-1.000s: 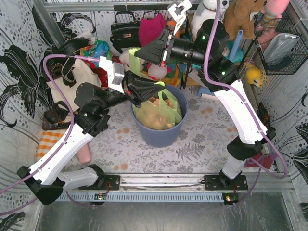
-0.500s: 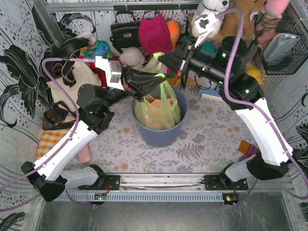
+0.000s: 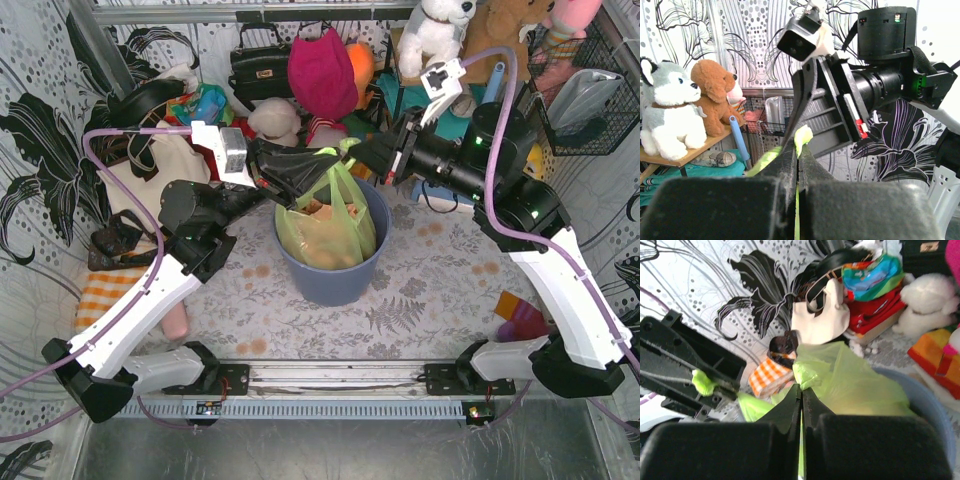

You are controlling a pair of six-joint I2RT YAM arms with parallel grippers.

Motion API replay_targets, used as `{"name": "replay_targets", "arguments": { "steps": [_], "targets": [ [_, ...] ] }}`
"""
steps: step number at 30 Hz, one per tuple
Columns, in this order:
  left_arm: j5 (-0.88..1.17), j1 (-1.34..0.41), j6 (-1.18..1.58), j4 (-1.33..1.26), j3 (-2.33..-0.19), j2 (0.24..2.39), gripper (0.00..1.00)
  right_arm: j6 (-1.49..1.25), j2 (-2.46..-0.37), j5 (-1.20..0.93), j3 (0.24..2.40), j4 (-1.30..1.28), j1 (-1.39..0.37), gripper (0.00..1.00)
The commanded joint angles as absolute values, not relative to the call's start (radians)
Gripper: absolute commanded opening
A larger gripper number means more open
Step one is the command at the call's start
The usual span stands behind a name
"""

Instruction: Tie the trash bag

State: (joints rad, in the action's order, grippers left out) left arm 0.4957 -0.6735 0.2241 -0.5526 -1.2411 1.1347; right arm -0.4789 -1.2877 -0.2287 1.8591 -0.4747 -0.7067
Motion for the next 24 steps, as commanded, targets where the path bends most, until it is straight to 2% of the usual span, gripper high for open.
{"name": "replay_targets", "arguments": {
  "steps": [1,13,18,24],
  "targets": [
    [0.455,-0.679,0.192,-0.582,-1.236,1.115,0.00,-0.537,-1.240,-0.336,1.825,-0.500,-0.712,0.00],
    [0.435,-0.677,0.167,-0.540,-1.242,1.121,0.00,-0.693,-1.131,-0.477,1.645,-0.445,-0.712,0.00],
    [0.437,-0.677,0.165,-0.531,-1.246,1.132,0.00,-0.806,-1.096,-0.510,1.509,-0.298,-0.720,0.00],
    [0.435,-0.678,0.174,-0.534,-1.245,1.141,0.00,-0.840,-1.085,-0.376,1.436,-0.171,-0.822,0.00]
  ]
}}
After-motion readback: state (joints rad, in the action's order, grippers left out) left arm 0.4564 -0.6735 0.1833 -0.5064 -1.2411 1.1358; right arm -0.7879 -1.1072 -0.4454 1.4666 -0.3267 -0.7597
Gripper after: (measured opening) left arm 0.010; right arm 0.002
